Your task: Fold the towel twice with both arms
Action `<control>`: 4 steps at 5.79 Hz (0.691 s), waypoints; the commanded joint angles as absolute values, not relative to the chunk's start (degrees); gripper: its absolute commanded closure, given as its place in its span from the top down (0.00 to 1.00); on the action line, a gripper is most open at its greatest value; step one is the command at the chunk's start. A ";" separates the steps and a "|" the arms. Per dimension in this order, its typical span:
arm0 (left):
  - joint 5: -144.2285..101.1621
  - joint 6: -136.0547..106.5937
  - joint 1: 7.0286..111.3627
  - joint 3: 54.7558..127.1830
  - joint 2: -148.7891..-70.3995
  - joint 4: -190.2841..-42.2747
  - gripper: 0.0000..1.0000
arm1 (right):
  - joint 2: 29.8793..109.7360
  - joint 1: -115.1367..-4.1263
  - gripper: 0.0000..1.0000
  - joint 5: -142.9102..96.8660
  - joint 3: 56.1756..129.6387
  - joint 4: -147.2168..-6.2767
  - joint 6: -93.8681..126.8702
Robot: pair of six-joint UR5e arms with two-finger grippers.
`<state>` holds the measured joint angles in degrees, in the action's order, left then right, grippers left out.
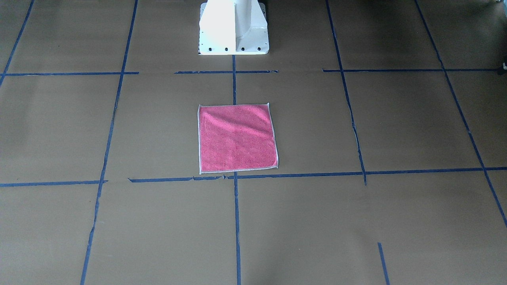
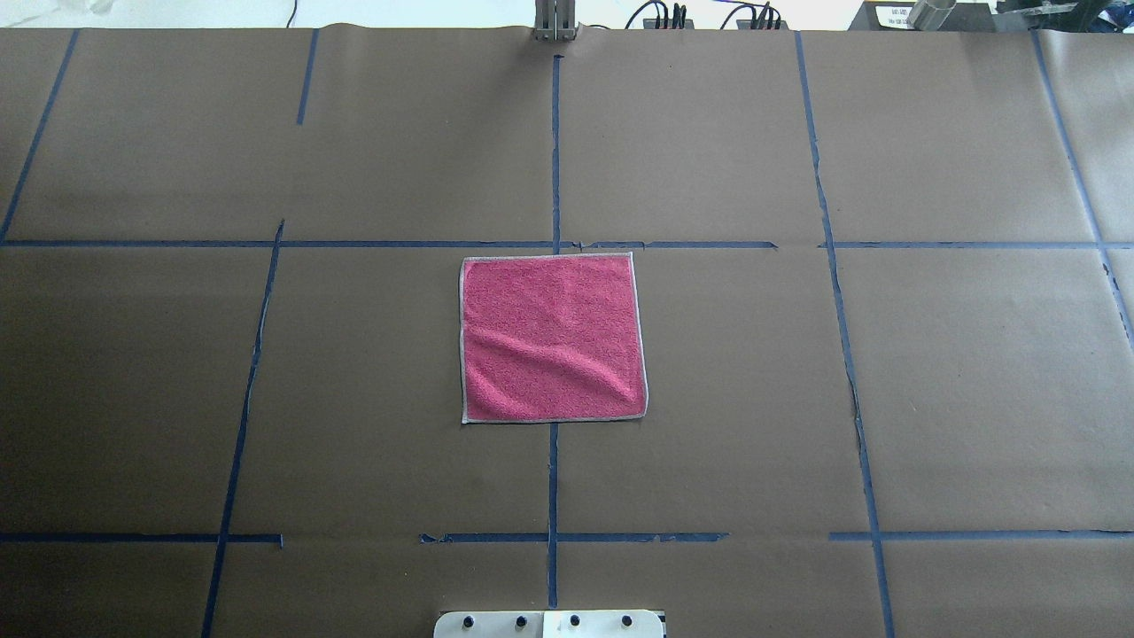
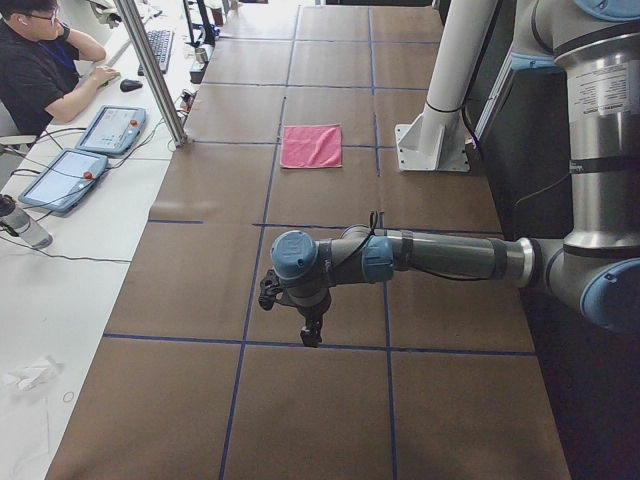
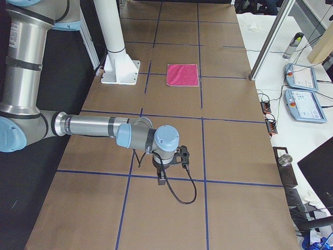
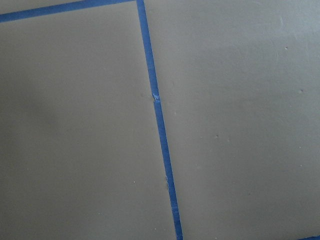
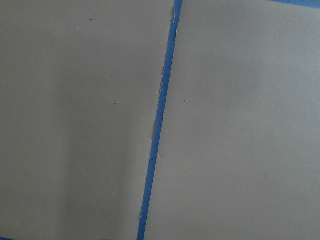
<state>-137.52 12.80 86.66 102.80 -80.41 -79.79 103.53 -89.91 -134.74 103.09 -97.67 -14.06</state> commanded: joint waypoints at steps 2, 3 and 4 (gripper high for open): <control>-137.55 12.92 86.66 103.88 -80.33 -79.80 1.00 | 102.75 -89.65 1.00 -135.69 102.93 -93.12 -13.89; -137.46 12.83 86.57 104.67 -81.03 -81.72 1.00 | 102.48 -89.39 1.00 -135.96 100.05 -85.85 -13.80; -137.55 12.57 86.57 104.94 -82.43 -88.52 1.00 | 100.74 -89.38 1.00 -135.97 99.85 -79.43 -11.71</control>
